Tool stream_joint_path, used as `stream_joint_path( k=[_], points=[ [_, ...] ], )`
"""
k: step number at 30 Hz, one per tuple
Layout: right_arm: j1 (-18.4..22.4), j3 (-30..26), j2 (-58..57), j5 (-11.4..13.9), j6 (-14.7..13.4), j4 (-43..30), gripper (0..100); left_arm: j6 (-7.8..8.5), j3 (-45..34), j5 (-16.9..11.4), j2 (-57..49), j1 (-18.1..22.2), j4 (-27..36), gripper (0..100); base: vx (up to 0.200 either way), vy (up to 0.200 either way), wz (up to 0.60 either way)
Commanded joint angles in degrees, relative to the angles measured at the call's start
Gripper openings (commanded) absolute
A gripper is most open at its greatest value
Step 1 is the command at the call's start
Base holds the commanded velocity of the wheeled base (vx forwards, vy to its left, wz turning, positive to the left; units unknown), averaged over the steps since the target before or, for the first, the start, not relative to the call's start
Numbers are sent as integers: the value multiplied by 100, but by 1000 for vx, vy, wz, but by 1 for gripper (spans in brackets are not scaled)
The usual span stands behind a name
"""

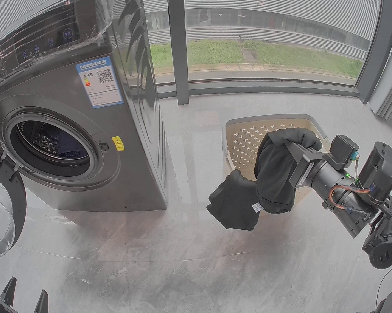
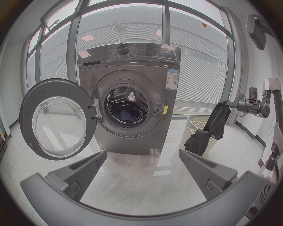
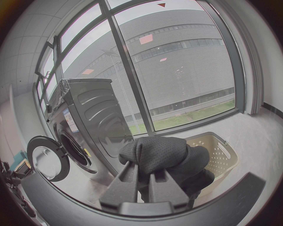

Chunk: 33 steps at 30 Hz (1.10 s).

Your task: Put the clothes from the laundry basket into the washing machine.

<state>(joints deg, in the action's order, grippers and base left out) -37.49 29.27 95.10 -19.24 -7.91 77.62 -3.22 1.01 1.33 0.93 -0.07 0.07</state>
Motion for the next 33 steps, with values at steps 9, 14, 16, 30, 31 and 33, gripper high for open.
stream_joint_path(
  k=[9, 14, 16, 30, 31, 33],
  points=[
    [-4, 0, 9, 8, 0, 8, 0, -3, -84, 8, -75, -1, -7, 100, 0, 133, 0],
    [-4, 0, 9, 16, 0, 8, 0, -3, -84, 8, -75, -1, -7, 100, -80, 0, 0],
    [-4, 0, 9, 16, 0, 8, 0, -3, -84, 8, -75, -1, -7, 100, -200, 0, 0],
    [4, -9, 17, 25, 0, 8, 0, 5, -84, 8, -75, -1, -7, 100, -157, 0, 0],
    [4, -9, 17, 25, -9, 8, 0, 5, -84, 8, -75, -1, -7, 100, 0, 0, 0],
    [4, -9, 17, 25, -9, 8, 0, -3, -84, 8, -75, -1, -7, 100, 0, 0, 0]
  ],
)
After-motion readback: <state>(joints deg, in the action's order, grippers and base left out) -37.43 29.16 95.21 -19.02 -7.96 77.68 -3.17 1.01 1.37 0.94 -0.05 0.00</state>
